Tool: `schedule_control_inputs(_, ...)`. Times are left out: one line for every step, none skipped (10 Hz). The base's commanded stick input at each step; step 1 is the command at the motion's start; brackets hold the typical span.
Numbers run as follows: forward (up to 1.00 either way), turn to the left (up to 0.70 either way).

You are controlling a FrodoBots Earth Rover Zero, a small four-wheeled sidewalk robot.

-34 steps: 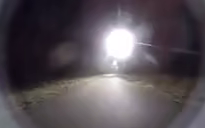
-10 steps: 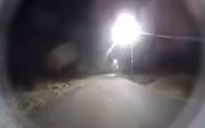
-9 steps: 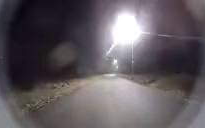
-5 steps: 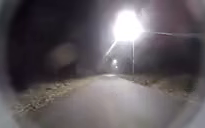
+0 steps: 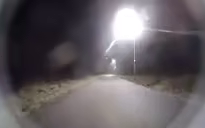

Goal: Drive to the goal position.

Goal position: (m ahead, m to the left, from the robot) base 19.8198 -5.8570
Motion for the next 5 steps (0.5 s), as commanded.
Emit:
schedule_control_inputs(1.0, 0.0)
schedule_control_inputs(1.0, 0.0)
schedule_control_inputs(1.0, 0.0)
schedule_control_inputs(1.0, 0.0)
schedule_control_inputs(1.0, 0.0)
